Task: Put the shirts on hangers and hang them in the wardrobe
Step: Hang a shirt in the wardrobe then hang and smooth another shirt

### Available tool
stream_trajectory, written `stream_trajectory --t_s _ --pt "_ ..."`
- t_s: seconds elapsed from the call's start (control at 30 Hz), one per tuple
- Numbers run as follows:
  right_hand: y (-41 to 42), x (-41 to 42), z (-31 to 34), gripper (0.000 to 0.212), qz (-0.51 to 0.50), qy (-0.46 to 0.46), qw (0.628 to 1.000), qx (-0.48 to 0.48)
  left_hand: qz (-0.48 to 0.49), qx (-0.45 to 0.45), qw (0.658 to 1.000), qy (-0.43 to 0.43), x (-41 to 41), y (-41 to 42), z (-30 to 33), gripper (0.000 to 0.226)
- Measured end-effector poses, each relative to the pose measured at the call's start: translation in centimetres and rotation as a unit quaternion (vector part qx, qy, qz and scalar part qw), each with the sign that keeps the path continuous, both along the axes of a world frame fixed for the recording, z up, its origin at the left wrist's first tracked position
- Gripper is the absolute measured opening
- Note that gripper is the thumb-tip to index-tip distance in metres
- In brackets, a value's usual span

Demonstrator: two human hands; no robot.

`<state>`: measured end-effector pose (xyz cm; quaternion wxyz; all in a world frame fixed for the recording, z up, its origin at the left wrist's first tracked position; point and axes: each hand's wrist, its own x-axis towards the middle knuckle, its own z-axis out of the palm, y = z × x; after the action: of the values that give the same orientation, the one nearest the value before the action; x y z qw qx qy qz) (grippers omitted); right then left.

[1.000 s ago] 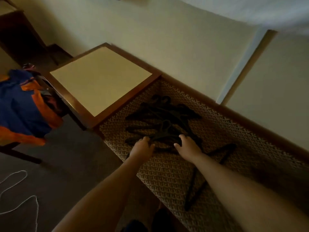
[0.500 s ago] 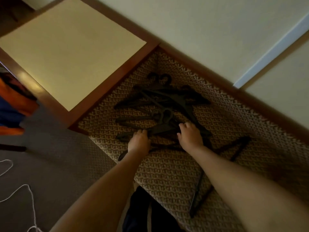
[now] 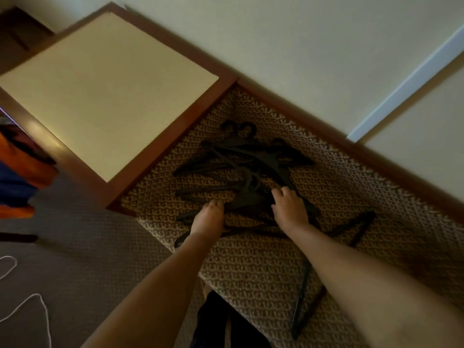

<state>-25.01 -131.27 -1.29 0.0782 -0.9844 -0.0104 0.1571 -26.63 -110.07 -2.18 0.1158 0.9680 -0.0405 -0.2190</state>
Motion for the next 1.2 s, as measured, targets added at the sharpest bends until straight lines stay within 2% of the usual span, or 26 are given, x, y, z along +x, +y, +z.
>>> stream_trajectory --t_s 0.13,0.37,0.53,0.73,1.03,1.2 --pt "0.2 0.8 3.4 0.029 0.011 -0.036 0.999 0.015 -0.012 -0.017 0.999 -0.026 1.1 1.1 4.0 0.036" --pt "3.0 2.3 10.8 0.030 0.055 -0.106 0.991 0.060 0.013 -0.032 0.996 -0.084 2.5 5.8 12.3 0.025" --pt "7.9 3.3 14.8 0.029 0.076 -0.152 0.982 0.077 0.094 -0.050 0.982 -0.157 3.0 10.8 16.7 0.017" --pt "16.1 4.5 17.5 0.023 0.061 -0.178 0.975 0.114 0.148 -0.090 0.957 -0.231 3.5 18.8 18.9 0.016" --pt "31.2 6.7 19.5 0.015 0.004 -0.210 0.966 0.150 0.118 -0.081 0.949 -0.282 6.7 34.2 21.0 0.019" --pt "36.5 8.5 19.4 0.012 -0.017 -0.214 0.965 0.149 0.093 -0.061 0.954 -0.280 9.9 39.9 21.1 0.021"
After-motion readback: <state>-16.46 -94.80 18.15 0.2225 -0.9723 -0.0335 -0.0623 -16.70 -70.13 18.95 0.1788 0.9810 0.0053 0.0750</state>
